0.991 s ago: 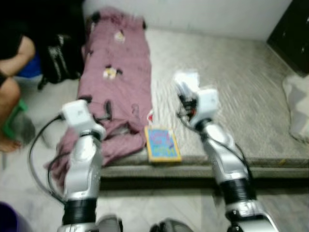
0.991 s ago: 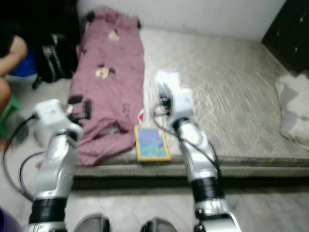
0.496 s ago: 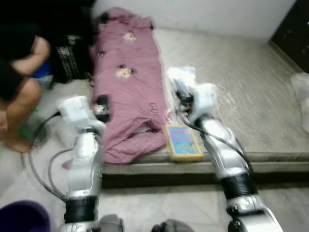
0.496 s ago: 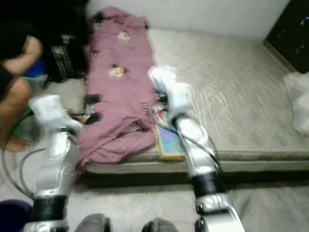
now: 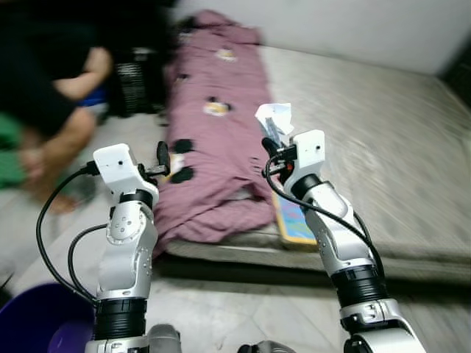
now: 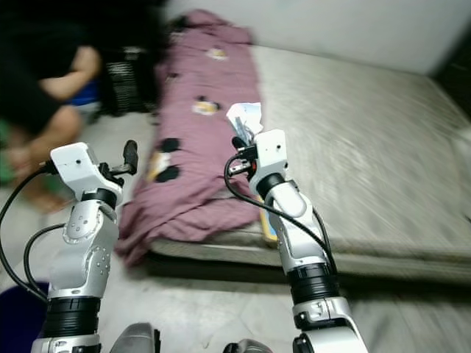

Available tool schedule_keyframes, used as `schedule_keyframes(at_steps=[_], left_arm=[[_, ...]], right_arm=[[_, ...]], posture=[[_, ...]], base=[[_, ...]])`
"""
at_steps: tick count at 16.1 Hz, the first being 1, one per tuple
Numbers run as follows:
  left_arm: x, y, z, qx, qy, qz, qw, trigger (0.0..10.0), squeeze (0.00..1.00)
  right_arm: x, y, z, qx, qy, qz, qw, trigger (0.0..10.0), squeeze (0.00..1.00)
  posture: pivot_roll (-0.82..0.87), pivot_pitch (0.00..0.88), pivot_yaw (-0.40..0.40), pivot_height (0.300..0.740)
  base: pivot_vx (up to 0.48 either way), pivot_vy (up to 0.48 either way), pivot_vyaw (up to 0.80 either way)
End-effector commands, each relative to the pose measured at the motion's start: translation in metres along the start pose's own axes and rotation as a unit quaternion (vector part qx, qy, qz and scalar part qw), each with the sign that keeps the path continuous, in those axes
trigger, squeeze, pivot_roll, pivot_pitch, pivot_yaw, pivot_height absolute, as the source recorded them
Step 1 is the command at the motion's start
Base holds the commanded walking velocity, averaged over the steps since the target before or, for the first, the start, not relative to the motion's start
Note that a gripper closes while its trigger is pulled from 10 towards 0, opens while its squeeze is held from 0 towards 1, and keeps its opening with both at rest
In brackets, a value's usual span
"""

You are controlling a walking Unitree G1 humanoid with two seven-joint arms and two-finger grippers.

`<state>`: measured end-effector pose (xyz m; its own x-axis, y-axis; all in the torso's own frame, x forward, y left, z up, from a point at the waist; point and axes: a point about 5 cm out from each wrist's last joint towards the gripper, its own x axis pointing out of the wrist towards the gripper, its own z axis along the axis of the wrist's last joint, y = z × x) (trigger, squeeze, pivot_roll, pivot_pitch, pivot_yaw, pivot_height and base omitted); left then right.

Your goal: Clean up the room

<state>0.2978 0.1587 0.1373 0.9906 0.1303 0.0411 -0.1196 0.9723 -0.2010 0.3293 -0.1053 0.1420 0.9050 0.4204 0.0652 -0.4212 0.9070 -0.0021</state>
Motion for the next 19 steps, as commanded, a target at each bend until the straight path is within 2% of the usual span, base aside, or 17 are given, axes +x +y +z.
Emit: schedule_keyframes(at_steps=[1,5,10,14,19], left_arm=[[0.0,-0.002,-0.003,0.003,0.007,-0.003,1.0,10.0,0.0],[-0.001,0.001,-0.007,0.031,0.013,-0.002,0.999,10.0,0.0],[-0.006,0.007,-0.009,0.034,0.017,-0.012,0.999,10.0,0.0],[-0.012,0.011,-0.01,0.045,0.016,-0.002,0.999,10.0,0.0],[-0.024,0.002,-0.018,0.049,0.038,-0.031,0.998,10.0,0.0]], right_arm=[[-0.002,-0.002,0.001,-0.005,-0.002,0.0,1.0,10.0,0.0],[-0.003,0.002,-0.003,0.002,-0.001,0.011,1.0,10.0,0.0],[-0.004,0.011,-0.006,0.002,-0.004,0.031,1.0,10.0,0.0],[-0.005,0.032,-0.014,0.0,0.004,0.091,0.996,10.0,0.0],[-0.011,0.042,-0.021,0.007,0.012,0.107,0.994,10.0,0.0]], posture=[[0.08,0.0,-0.128,0.74],[0.09,0.0,-0.123,0.74],[0.1,0.0,-0.116,0.74],[0.13,0.0,-0.113,0.74],[0.1,0.0,-0.088,0.74]], base=[[0.0,0.0,0.8],[0.0,0.0,0.8],[0.0,0.0,0.79],[0.0,0.0,0.79],[0.0,0.0,0.79]])
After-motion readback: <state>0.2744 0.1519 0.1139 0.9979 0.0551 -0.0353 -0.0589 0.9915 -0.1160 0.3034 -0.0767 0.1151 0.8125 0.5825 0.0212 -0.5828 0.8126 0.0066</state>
